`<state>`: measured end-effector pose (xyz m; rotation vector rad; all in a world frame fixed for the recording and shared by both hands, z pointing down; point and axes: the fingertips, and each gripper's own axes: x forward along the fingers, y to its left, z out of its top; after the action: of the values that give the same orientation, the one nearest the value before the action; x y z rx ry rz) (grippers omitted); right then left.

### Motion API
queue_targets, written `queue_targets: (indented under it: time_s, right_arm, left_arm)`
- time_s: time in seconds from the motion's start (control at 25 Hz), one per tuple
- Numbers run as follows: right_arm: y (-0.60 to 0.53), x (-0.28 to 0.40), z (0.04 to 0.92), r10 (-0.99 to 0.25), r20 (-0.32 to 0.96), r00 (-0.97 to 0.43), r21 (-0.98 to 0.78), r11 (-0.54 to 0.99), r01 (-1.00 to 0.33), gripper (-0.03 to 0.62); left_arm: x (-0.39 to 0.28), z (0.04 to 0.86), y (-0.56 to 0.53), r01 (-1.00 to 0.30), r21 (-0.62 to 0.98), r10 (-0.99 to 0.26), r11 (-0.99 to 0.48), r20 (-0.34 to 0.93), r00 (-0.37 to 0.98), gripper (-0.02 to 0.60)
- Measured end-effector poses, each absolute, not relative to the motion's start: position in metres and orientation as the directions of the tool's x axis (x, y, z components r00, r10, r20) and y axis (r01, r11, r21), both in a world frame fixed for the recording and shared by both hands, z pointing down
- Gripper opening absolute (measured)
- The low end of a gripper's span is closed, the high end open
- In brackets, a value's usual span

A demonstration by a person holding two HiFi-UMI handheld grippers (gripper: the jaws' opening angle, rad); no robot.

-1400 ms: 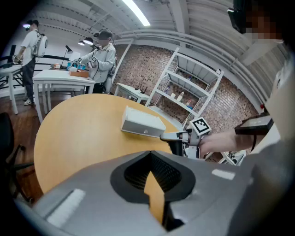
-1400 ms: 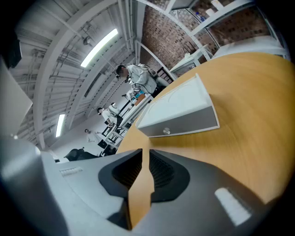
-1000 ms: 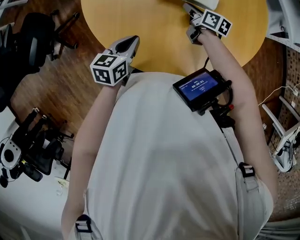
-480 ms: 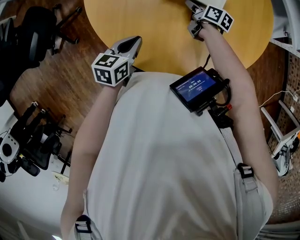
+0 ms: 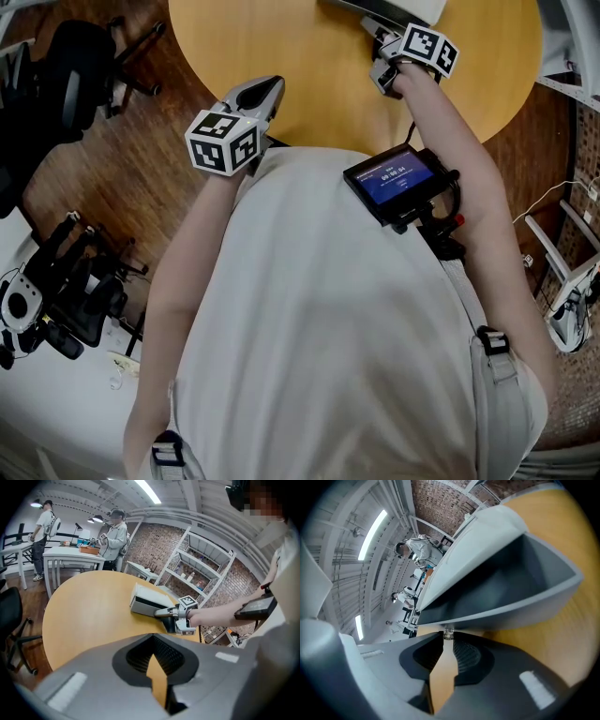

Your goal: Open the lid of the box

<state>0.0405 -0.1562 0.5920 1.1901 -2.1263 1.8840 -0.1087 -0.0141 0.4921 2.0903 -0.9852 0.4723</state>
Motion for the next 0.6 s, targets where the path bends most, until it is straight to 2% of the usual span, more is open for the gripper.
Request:
queue_targets:
  time_s: [0.32,0.6]
  right_arm:
    - [-0.098,0.017,0.615,-0.402,0.528,-0.748,-0.832,-0.068,-0.551,0.061]
    - [-0.098,0.02,0.62,-0.453,0.487,-0.747,-0.862,-0.11,-0.496,0.064]
  left_arm:
    - [-0.106,0.498,-0.025,-0.757,0.487,-0.469,-0.435,0.595,0.652,0.0]
    - [-0.106,0.497,-0.025,-0.756,0.469,-0.459,-0.457,0.603,0.652,0.0]
